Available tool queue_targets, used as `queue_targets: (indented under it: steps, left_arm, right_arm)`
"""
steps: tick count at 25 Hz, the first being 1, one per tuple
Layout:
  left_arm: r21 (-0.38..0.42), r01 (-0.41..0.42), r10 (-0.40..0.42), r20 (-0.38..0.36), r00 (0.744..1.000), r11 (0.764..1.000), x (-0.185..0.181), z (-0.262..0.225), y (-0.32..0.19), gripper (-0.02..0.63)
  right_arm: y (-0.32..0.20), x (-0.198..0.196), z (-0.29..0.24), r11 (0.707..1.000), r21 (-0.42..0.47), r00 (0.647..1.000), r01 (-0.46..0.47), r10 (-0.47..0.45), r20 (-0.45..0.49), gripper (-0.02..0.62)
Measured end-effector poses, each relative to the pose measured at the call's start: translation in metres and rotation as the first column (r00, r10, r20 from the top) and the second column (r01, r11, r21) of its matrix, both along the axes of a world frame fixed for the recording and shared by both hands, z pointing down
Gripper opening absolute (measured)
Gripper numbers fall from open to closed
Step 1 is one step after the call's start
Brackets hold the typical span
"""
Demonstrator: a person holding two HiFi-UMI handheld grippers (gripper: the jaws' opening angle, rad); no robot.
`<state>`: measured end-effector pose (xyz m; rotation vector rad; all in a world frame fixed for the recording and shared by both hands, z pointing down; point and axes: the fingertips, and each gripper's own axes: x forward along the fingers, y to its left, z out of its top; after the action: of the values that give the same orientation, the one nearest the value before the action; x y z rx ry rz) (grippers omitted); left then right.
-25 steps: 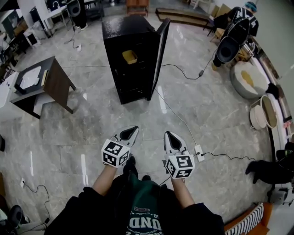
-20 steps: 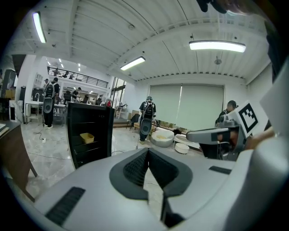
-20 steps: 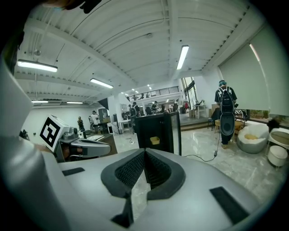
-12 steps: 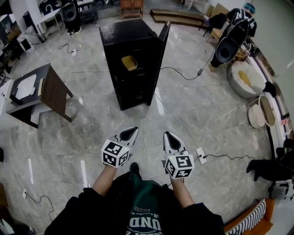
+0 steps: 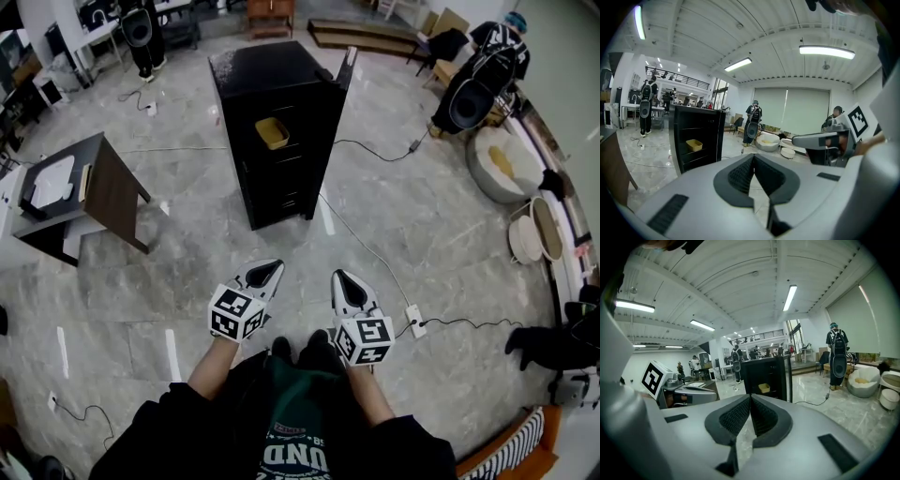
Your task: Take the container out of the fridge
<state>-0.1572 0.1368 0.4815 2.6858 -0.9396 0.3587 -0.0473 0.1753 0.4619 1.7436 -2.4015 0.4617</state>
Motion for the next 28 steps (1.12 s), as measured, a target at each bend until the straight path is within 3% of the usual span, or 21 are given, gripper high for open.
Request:
queue_targets:
  steps: [12,28]
  left_arm:
    - [-0.012,-0.006,0.007,0.020,1.000,1.000,0.008,0.009,-0.052,0.014]
    - [-0.022,0.059,-0.057,0.058,0.997,0.998,0.046,0.008,-0.185,0.014]
  right_arm:
    - [-0.055,0.009,0.011,1.000,-0.015,1.000,-0.015,0.015,0.021,0.035]
    - [-0.206,0.038,0.009,0.996,-0.023,0.994,0.091,-0.089,0.057,0.035]
